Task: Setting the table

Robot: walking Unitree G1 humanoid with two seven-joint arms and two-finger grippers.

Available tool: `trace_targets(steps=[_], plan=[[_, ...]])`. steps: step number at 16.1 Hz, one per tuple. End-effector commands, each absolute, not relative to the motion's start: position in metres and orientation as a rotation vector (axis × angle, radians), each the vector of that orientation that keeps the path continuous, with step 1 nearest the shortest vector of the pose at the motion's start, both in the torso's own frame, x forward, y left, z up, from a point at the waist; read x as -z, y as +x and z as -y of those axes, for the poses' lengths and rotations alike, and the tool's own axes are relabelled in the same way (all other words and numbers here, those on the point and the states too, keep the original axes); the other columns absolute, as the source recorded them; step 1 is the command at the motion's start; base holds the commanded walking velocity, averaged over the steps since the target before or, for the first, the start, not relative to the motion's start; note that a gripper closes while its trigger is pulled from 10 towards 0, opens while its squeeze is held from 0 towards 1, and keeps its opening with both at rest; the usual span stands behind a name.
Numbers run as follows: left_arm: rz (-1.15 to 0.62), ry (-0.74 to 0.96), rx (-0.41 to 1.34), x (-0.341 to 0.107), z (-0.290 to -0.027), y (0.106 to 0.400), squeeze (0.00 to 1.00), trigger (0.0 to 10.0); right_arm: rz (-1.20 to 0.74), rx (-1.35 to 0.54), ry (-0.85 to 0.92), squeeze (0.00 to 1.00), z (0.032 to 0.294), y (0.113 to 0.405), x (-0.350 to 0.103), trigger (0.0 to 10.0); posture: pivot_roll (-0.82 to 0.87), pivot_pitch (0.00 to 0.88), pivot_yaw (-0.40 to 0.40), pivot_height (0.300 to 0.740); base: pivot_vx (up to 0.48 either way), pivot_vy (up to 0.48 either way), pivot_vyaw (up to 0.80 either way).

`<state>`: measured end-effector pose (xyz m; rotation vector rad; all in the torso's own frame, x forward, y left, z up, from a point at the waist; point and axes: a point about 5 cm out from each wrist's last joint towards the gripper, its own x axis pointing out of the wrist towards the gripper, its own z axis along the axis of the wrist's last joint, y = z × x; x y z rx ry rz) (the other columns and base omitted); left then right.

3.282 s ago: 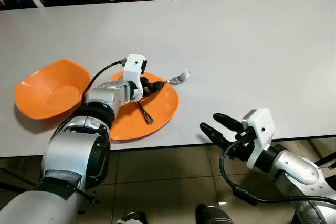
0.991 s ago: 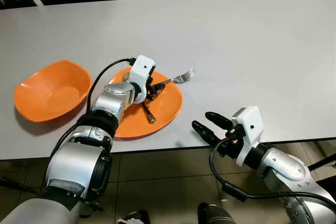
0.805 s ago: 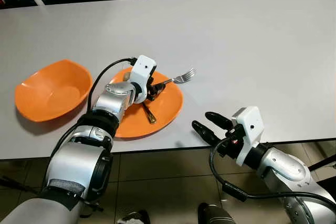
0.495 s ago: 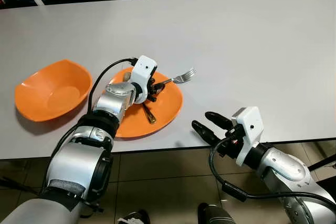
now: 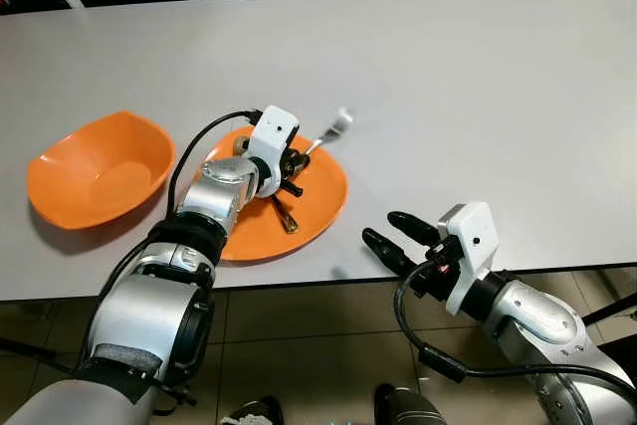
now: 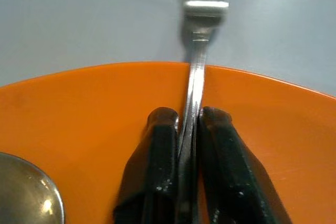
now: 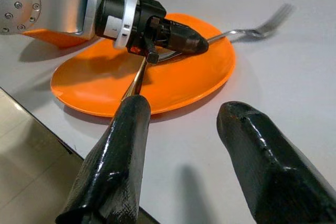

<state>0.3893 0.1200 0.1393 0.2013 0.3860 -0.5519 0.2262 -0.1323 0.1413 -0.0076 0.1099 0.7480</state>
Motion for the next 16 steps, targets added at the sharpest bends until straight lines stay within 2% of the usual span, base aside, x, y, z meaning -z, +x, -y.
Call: trace_targets(steps=[1,8,16], plan=[[-0.567,0.180,0.524,-0.098,-0.129,0.372,0.00,0.0,-0.111,-0.755,-0.009,0.00,0.130,0.225,-0.140,10.0,-0.29,0.187,0.067,0.740,0.000,0.000,0.00],[-0.456,0.121,0.549,-0.128,-0.118,0.381,0.00,0.0,-0.118,-0.756,-0.010,0.00,0.130,0.224,-0.137,10.0,-0.29,0.186,0.066,0.740,0.000,0.000,0.00],[-0.287,0.109,0.624,-0.172,-0.095,0.371,0.00,0.0,-0.122,-0.755,-0.010,0.00,0.130,0.225,-0.134,10.0,-0.28,0.182,0.067,0.740,0.000,0.000,0.00]])
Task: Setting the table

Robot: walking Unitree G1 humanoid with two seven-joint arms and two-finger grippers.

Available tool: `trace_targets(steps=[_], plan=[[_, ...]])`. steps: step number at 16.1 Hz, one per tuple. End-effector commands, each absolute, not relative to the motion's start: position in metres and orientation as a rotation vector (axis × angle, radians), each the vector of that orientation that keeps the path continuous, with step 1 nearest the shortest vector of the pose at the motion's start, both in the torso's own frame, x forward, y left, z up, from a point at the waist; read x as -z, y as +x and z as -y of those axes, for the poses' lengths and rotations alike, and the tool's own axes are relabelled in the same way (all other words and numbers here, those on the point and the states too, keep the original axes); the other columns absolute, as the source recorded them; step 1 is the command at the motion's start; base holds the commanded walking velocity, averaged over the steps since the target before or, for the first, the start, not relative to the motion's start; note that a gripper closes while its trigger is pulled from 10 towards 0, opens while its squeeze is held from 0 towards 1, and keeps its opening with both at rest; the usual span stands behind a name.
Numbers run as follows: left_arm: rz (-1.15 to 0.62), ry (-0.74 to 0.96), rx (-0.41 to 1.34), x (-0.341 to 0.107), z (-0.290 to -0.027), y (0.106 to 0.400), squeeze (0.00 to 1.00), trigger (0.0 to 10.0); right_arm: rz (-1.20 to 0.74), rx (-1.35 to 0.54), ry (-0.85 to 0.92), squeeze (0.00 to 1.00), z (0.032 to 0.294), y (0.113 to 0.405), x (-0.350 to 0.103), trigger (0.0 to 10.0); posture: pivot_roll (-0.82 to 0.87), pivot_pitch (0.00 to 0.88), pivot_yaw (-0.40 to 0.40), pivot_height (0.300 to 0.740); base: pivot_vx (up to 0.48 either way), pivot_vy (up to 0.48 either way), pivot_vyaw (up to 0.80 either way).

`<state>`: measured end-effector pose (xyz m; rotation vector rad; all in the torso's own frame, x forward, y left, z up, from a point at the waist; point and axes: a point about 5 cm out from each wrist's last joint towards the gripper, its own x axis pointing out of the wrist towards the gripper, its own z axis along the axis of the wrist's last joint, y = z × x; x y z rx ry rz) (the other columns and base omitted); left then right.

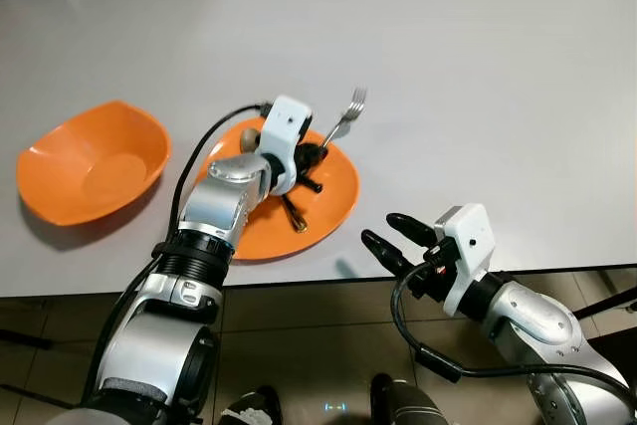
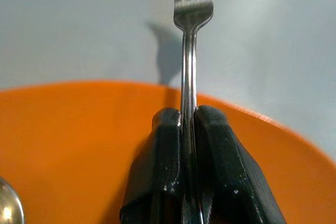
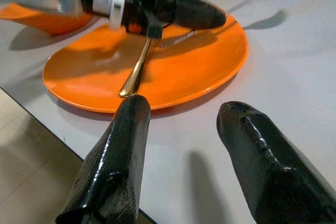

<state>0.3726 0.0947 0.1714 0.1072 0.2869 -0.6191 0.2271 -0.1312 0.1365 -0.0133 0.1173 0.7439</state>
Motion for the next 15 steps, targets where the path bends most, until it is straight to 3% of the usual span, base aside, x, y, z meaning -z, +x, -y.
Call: trace_targets(steps=[1,11,15], plan=[[-0.285,0.132,0.611,-0.170,-0.098,0.371,0.00,0.0,-0.122,-0.758,-0.009,0.00,0.129,0.225,-0.134,10.0,-0.28,0.180,0.066,0.740,0.000,0.000,0.00],[-0.158,0.167,0.570,-0.207,-0.098,0.358,0.00,0.0,-0.123,-0.760,-0.014,0.00,0.128,0.225,-0.131,10.0,-0.27,0.174,0.069,0.740,0.000,0.000,0.00],[-0.173,0.169,0.576,-0.209,-0.100,0.338,0.00,0.0,-0.124,-0.761,-0.011,0.00,0.127,0.225,-0.129,10.0,-0.26,0.164,0.073,0.740,0.000,0.000,0.00]])
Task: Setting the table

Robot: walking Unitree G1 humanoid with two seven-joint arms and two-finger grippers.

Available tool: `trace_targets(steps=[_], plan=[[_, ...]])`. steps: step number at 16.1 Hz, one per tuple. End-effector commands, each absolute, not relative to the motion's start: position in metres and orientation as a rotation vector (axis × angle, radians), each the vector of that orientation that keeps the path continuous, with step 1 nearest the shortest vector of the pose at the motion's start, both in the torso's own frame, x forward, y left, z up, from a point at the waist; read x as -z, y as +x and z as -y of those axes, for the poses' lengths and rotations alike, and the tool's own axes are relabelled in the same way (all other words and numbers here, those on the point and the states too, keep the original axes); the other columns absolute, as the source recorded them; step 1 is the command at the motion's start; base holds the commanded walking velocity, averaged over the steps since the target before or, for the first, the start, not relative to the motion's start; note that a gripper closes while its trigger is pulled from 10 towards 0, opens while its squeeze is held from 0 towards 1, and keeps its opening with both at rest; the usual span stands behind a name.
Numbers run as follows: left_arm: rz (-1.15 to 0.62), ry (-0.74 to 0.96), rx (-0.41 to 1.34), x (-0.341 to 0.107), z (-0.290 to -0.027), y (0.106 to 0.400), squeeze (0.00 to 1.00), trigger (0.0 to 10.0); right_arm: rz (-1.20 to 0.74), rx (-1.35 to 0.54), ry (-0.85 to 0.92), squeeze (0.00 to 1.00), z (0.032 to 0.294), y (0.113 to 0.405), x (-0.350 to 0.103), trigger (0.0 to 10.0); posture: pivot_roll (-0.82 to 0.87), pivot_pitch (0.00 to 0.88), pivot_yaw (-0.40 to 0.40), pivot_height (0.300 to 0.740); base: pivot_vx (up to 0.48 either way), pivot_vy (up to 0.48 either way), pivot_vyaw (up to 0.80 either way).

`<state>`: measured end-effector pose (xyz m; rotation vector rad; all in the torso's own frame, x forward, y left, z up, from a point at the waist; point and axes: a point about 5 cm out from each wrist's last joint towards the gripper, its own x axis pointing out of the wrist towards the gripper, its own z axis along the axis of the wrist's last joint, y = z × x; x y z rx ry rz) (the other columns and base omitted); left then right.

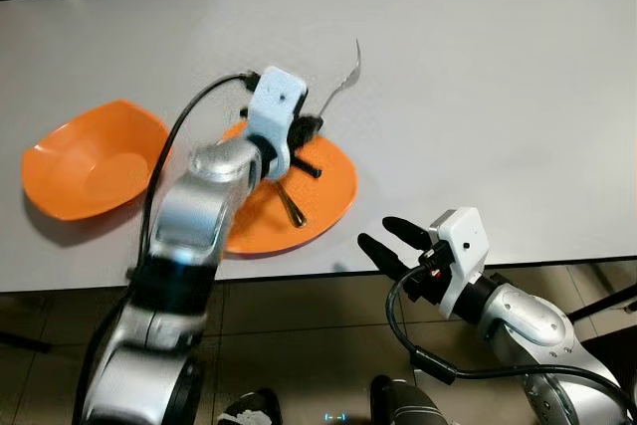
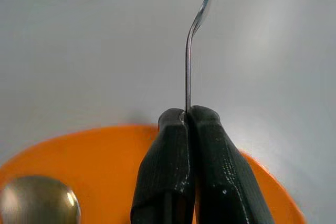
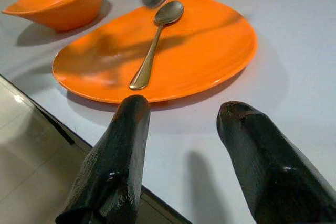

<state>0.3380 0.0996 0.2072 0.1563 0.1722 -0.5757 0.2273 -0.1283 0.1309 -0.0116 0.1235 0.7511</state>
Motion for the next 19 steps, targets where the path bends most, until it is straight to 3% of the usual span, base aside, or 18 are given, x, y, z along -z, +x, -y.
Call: trace_targets(steps=[1,9,19], plan=[[-0.180,0.168,0.567,-0.208,-0.102,0.335,0.00,0.0,-0.124,-0.762,-0.010,0.00,0.127,0.225,-0.128,10.0,-0.26,0.163,0.073,0.740,0.000,0.000,0.00],[-0.197,0.208,0.448,-0.207,-0.130,0.302,0.00,0.0,-0.135,-0.780,-0.013,0.00,0.127,0.227,-0.121,10.0,-0.21,0.142,0.062,0.740,0.000,0.000,0.00],[-0.267,0.281,0.358,-0.188,-0.154,0.292,0.00,0.0,-0.131,-0.793,-0.018,0.00,0.126,0.232,-0.118,10.0,-0.19,0.137,0.052,0.740,0.000,0.000,0.00]])
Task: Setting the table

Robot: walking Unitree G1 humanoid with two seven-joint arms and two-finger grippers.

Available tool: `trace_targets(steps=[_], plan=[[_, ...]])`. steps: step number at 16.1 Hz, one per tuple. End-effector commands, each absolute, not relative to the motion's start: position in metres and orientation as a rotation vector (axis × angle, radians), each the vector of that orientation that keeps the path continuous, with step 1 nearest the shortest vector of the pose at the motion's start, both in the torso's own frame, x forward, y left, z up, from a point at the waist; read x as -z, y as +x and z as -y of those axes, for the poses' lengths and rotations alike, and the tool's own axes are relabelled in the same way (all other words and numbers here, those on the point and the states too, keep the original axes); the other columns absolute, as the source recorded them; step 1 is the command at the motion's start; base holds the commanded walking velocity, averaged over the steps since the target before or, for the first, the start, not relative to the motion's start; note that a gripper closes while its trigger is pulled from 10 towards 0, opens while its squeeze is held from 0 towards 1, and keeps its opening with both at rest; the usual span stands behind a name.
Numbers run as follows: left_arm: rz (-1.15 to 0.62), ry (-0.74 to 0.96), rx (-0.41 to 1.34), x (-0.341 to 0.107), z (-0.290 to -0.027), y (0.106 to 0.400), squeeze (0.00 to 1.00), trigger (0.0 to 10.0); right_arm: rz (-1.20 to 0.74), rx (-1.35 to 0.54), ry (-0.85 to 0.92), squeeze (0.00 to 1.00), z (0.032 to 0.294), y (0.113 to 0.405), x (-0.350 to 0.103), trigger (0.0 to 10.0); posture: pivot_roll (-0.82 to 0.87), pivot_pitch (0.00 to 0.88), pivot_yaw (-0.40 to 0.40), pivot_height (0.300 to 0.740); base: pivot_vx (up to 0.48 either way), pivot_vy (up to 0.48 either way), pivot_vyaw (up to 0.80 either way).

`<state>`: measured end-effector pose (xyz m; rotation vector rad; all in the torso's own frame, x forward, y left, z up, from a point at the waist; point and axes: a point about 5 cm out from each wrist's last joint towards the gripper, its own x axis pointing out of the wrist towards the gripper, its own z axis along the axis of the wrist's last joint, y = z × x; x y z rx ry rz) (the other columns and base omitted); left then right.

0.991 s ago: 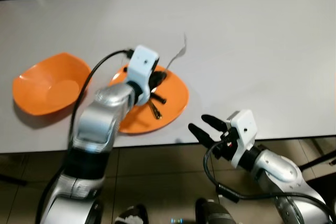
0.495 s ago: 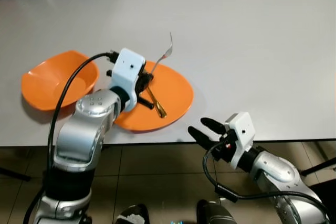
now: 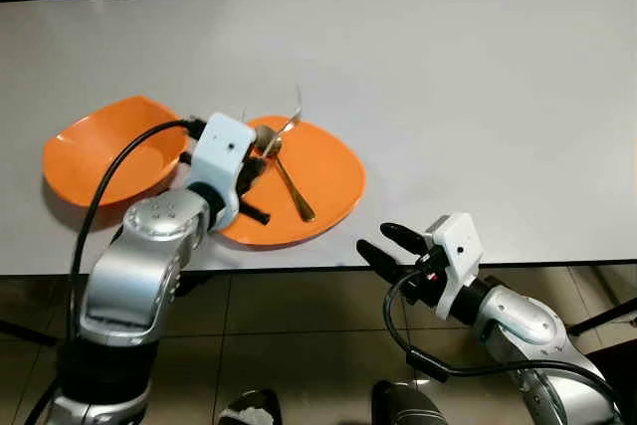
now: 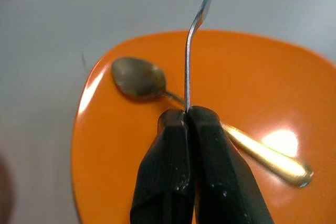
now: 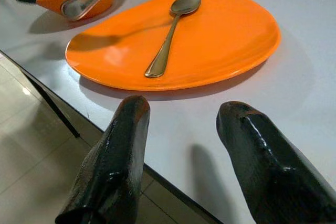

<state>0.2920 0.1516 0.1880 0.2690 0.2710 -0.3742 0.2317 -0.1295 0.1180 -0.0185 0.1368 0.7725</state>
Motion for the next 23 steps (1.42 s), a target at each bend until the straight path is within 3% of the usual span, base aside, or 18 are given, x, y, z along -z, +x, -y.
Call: trace_targets(steps=[1,23], plan=[[-0.274,0.286,0.355,-0.185,-0.155,0.292,0.00,0.0,-0.128,-0.791,-0.019,0.00,0.126,0.232,-0.118,10.0,-0.19,0.137,0.051,0.740,0.000,0.000,0.00],[-0.407,0.493,0.493,-0.132,-0.152,0.292,0.00,0.0,-0.104,-0.772,0.008,0.00,0.126,0.231,-0.129,10.0,-0.21,0.159,0.064,0.740,0.000,0.000,0.00]])
